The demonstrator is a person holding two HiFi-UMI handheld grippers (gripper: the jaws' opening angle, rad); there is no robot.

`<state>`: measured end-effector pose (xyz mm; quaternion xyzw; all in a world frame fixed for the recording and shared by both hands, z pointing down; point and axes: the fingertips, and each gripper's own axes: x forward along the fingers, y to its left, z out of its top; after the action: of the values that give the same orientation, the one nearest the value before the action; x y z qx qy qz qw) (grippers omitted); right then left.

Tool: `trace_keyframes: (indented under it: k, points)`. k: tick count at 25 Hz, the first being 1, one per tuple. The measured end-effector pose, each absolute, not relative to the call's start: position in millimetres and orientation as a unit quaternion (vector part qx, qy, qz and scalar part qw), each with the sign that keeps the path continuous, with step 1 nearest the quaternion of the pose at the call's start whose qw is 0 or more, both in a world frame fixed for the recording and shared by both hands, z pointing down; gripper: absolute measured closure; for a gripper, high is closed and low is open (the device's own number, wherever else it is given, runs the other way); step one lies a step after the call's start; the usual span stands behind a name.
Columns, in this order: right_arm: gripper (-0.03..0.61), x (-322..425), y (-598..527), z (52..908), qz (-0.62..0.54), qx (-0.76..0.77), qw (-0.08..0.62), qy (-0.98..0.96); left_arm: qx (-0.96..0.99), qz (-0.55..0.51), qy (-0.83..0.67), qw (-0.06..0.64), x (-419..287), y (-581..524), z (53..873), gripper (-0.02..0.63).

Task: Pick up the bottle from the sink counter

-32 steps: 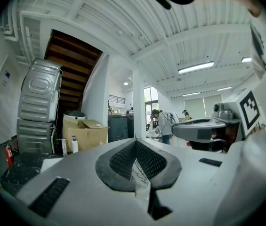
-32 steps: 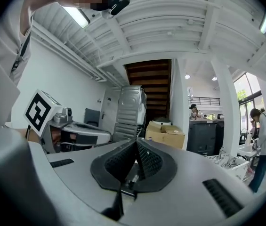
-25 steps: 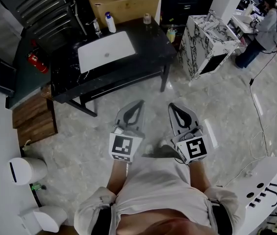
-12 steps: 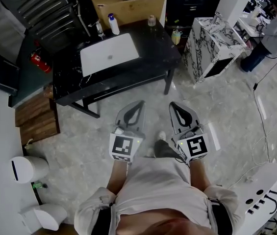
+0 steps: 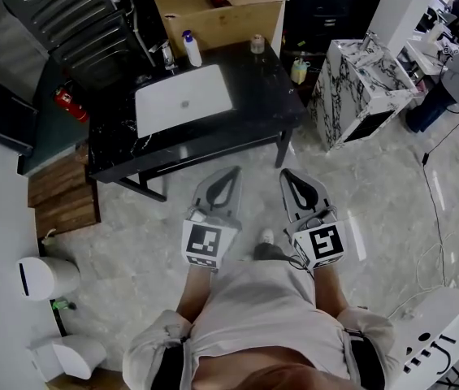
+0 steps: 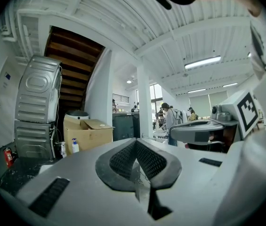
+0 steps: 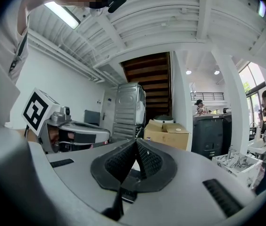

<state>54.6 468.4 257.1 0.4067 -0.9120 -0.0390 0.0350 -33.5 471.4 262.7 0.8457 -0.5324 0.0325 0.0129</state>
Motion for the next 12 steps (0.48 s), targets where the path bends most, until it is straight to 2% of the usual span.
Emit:
trace_keyframes:
  k: [12]
  points:
    - [0.581,76,421,256,-0.03,0.384,0.028,-0.922,0.832,0.042,-0.553,0.017,-13,429,262,0.612]
